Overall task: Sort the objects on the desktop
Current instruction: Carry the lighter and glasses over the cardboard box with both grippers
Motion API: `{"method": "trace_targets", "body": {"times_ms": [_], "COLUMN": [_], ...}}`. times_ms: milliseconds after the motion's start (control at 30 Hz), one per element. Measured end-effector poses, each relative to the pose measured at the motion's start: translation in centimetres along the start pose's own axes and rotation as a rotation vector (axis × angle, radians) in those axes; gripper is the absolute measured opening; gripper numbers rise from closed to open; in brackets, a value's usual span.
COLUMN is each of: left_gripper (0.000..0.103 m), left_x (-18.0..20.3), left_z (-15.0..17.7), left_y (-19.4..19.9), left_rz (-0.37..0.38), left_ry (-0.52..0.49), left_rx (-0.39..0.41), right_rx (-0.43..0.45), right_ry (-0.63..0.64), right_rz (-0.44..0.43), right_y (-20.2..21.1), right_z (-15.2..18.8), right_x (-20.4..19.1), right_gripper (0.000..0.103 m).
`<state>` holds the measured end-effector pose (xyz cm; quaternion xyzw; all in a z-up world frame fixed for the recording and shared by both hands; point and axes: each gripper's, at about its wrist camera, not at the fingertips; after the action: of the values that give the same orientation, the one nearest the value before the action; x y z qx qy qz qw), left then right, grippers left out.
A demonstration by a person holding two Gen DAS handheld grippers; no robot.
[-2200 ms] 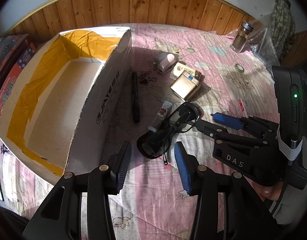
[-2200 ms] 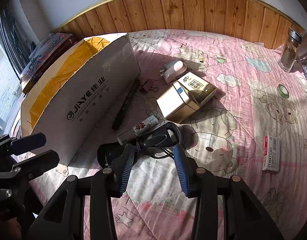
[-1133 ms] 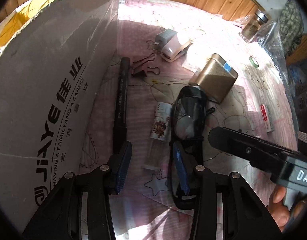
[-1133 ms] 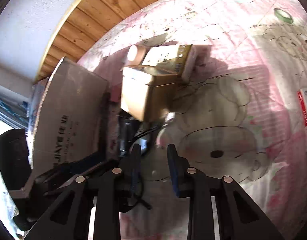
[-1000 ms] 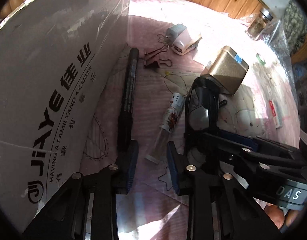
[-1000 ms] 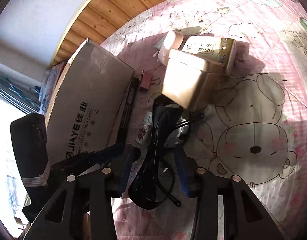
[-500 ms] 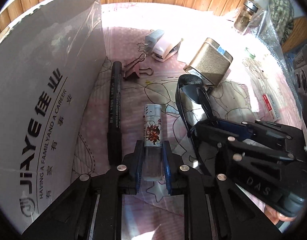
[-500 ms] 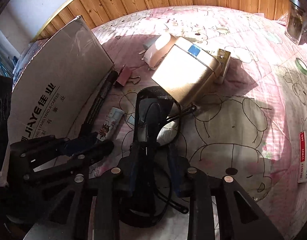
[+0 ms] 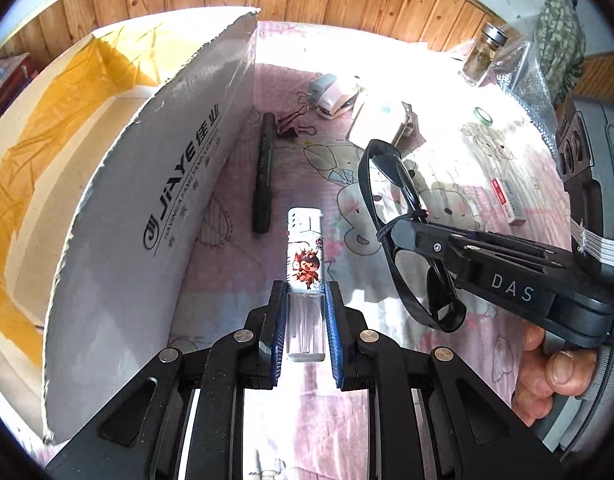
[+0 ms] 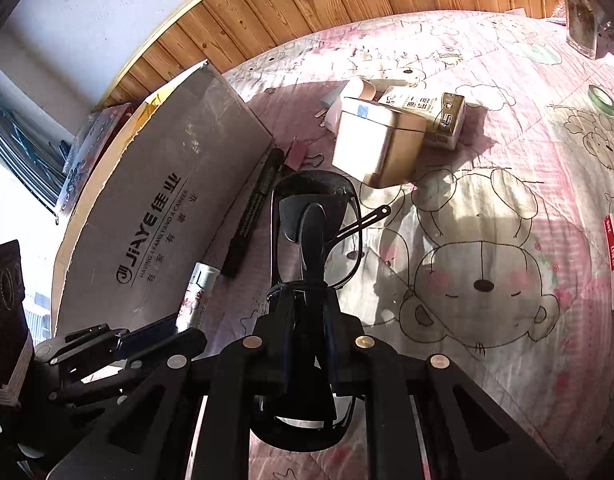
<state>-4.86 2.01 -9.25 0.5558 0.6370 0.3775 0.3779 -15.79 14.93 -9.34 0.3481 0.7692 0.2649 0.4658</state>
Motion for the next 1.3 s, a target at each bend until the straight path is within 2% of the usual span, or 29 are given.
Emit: {"method": "trace_targets", "body": {"times_ms": [100,167,233,267,633,933,1300], "left_gripper": [0.019,0.019,0.019,0.019,0.019,0.019,0.019], "left_x": [-0.1,-0.5,-0.8,-1.0,-2.6,-4.4,-7.3], "left_z": [0.7,1.2,1.6,1.8,3.8,4.1,3.5], "left_y": [1.5,2.5,3.3,3.7,6.6,9.3,10.8], "left_rz": [-0.012,-0.018,-0.015,-0.015,-0.019,-0.044,-0.047], "left_ry": [0.011,0.023,0.035,0.039,0.086,0.142,0.213], "left_rx": [0.014,0.028,0.037,0.042,0.079,0.133,0.172], "right_rx": [-0.005,-0.003,0.0,0.0,0.009,0.029,0.043], "right_ry": [0.016,0.021,0.027,0.028,0.06,0.134,0.219], "right_rz": [0.009,0.019,0.024,0.024,0.036,0.05,0.056], "right_y": [1.0,0.2,0.6,2.3,3.7,5.2,5.9], "right_z": [1.6,1.2,1.7,2.5,5.0,4.9,4.1], "right_x": [-0.6,-0.7,-1.3,-1.5,-3.3,-6.6,-11.1], "right_gripper": [0.015,0.015,0.015,0.015,0.015,0.015,0.015]}}
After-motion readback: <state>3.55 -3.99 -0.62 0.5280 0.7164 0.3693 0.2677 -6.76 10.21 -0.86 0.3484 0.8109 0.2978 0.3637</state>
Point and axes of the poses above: each gripper's, at about its wrist camera, not at the fingertips, and y roughly against the way its jaws point, x to its right, z to its underside, and after that the axes turned 11 degrees about -z, right-handed
